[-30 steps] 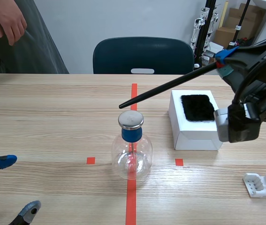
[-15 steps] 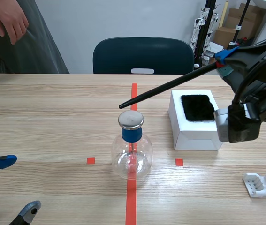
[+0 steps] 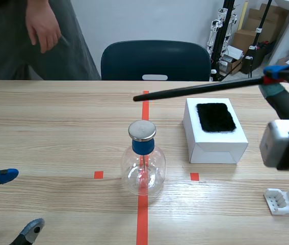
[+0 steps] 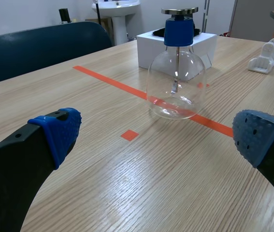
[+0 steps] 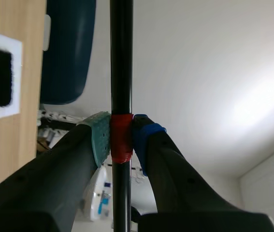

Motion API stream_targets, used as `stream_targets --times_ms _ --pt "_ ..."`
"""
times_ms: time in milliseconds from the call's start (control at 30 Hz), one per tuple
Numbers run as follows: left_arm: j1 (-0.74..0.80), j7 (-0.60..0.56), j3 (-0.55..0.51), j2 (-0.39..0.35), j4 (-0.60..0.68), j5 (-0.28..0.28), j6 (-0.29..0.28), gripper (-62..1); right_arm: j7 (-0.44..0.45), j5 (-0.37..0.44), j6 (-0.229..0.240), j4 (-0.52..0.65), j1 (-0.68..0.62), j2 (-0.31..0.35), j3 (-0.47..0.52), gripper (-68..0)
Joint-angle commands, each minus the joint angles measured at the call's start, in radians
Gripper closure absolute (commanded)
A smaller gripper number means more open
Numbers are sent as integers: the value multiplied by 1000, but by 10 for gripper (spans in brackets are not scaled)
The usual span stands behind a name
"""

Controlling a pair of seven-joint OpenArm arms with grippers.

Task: Do the electroscope experiment. hold the rod still at the electroscope

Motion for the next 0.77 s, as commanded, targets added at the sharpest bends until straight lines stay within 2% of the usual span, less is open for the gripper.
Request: stream_targets --times_ms 0,100,167,333,400,733 --pt "-3 -50 -6 -1 12 -11 -1 -623 21 49 -15 39 -40 -31 31 -2" --pt "-3 -50 -6 -1 12 -11 -1 -623 68 118 -16 68 -114 -82 82 -2" --pt "-3 -50 -6 -1 12 -11 -1 -623 110 161 -34 83 -160 -111 114 -2" --pt "-3 -50 -6 -1 12 -11 -1 -623 263 261 -150 89 -266 -163 170 -2" --pt "-3 -50 -6 -1 12 -11 -1 -623 307 270 -174 89 -304 -174 182 -2" --pt "-3 -50 -6 -1 12 -11 -1 -623 327 266 -172 89 -413 -175 187 -2"
